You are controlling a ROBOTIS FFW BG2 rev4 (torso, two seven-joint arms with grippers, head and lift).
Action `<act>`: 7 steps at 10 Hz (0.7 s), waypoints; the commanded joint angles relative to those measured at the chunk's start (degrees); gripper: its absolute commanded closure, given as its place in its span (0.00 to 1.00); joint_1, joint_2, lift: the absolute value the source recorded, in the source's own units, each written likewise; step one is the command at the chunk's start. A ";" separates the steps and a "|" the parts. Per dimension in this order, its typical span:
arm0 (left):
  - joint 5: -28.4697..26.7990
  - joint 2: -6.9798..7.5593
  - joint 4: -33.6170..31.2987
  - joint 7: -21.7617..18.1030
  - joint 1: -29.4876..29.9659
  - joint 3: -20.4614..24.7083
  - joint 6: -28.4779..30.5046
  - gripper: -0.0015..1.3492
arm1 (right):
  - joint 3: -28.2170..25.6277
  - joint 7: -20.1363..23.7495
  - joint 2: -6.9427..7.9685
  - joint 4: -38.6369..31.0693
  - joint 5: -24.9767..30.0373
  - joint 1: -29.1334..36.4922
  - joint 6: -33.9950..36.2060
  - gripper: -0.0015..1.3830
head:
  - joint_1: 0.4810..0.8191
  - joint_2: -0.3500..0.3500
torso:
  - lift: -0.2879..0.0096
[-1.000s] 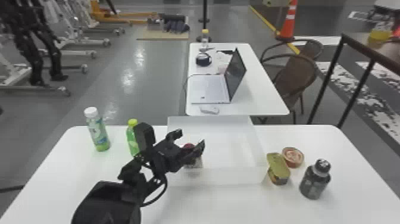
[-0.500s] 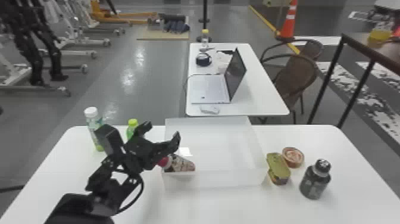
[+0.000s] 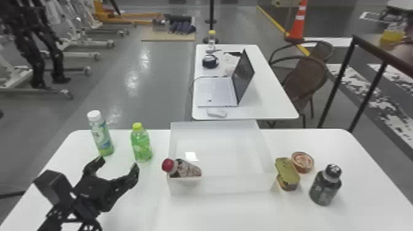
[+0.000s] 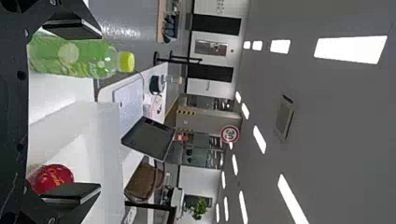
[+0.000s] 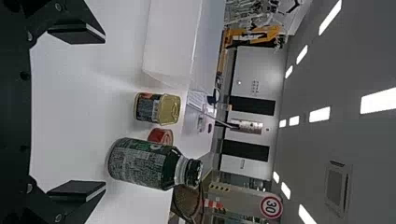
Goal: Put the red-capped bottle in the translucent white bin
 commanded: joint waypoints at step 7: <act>-9.44 -9.85 -1.50 -0.54 15.81 14.77 -8.41 0.11 | 0.07 -2.54 0.05 -1.45 -0.26 2.23 0.00 0.13 | 0.20 0.50 | 0.63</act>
